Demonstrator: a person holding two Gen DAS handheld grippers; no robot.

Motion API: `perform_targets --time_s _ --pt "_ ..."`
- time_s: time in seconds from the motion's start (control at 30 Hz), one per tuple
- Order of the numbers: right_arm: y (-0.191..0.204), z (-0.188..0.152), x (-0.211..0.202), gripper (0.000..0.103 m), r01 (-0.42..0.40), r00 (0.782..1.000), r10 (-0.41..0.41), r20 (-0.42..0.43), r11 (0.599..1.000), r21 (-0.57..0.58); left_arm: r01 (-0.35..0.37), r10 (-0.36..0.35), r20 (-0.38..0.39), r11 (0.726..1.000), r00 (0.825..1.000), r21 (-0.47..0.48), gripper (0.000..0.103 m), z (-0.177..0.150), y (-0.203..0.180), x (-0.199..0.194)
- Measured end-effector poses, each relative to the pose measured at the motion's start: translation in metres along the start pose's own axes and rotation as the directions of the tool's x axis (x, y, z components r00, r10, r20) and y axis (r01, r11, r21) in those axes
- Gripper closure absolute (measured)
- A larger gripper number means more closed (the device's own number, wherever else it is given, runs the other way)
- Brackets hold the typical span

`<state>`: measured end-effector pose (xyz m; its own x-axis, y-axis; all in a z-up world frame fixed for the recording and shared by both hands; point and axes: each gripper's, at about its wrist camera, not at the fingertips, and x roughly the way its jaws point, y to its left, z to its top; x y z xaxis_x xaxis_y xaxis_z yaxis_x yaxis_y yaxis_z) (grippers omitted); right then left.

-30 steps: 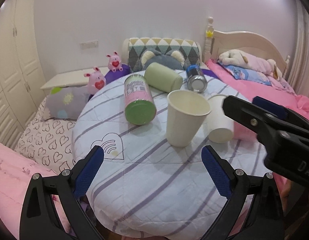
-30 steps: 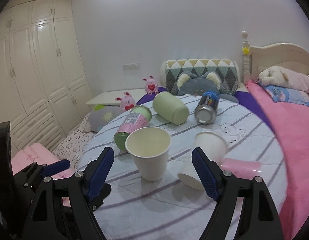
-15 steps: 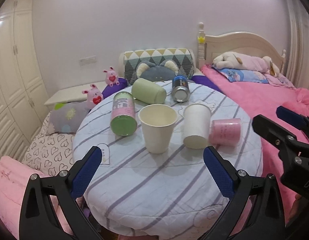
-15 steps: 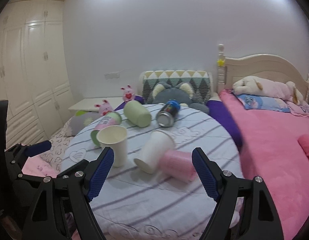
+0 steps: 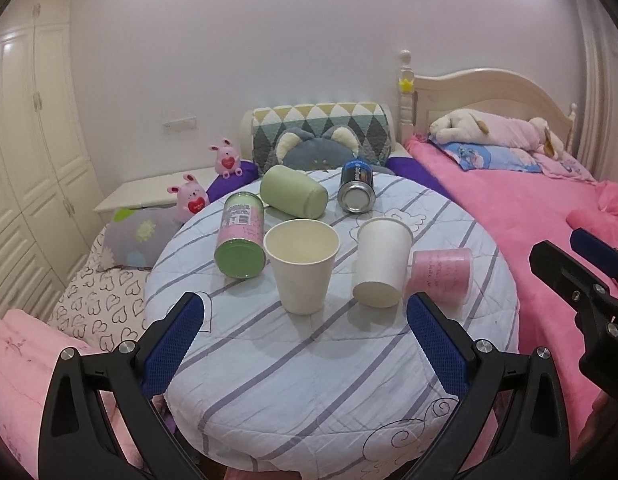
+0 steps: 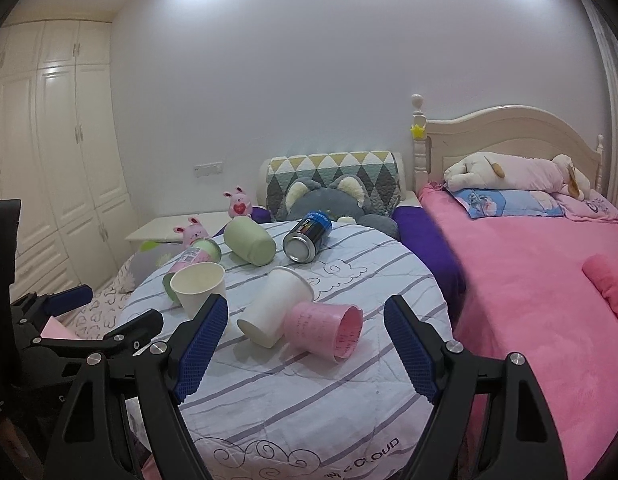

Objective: Flip cup upright

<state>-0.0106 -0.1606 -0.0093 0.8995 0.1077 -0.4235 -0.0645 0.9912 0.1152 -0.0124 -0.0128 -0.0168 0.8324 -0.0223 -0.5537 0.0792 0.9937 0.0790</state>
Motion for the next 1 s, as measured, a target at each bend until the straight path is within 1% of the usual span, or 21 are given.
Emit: perform_targets --time_s 0.67,0.73,0.9,1.0 --pt "-0.0033 -0.0037 0.0048 0.021 0.012 1.000 -0.012 -0.014 1.000 -0.008 -0.007 0.007 0.009 1.000 1.000 -0.020 0.000 0.0003 -0.0009 0.0025" --pt "-0.0035 -0.0039 0.0045 0.021 0.013 1.000 -0.014 -0.012 1.000 -0.009 -0.006 0.006 0.020 1.000 1.000 -0.026 0.000 0.0002 0.0004 0.0032" --pt "-0.0040 -0.0044 0.0038 0.021 0.018 1.000 -0.018 -0.001 1.000 -0.018 0.006 -0.003 0.075 0.999 0.997 -0.047 0.000 0.0011 0.0041 -0.0002" --pt "-0.0026 -0.0055 0.0020 0.021 0.026 1.000 -0.025 0.019 0.999 -0.030 0.020 -0.014 0.100 0.998 0.995 -0.057 0.000 0.0015 0.0055 -0.0032"
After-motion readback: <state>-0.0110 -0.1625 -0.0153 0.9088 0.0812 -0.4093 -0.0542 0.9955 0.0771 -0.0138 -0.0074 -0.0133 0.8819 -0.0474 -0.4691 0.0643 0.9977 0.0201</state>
